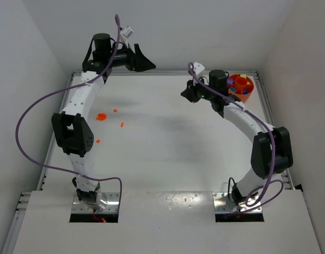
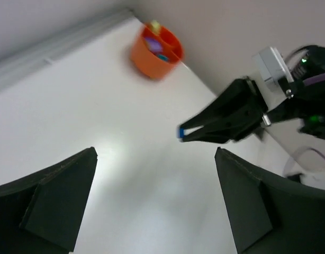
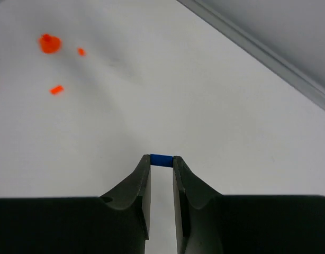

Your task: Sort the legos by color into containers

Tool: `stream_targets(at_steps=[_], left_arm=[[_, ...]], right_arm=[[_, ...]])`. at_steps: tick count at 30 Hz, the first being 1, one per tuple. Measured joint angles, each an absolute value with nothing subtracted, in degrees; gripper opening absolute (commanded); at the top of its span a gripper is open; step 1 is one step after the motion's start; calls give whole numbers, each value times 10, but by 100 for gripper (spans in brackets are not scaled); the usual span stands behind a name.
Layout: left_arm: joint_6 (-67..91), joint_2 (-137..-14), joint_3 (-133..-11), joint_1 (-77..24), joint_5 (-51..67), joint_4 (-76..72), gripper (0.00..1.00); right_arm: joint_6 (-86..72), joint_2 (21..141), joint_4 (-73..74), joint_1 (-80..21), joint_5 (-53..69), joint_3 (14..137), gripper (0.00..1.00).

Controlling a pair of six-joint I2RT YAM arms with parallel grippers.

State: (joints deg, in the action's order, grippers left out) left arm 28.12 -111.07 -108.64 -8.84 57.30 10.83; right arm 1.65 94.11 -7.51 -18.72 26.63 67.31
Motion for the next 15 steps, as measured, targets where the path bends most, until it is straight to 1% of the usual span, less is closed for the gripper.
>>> stream_targets(at_steps=[4,5,8,12,15], left_arm=[[131,-1108,-1185,-88,452,234,100],[74,-1111,-1215,-93,411,287,100],[12,-1120,-1277,-107,365,347,100],[16,-1130,-1280,-99,350,386,100],[17,-1147,-1271,-83,314,409,100]], right_arm=[[15,942,42,-109,227,714,0],[15,946,75,-85,216,734,0],[17,967,142,-24,183,796,0],[27,1007,207,44,149,868,0],[35,1043,252,87,133,912,0]])
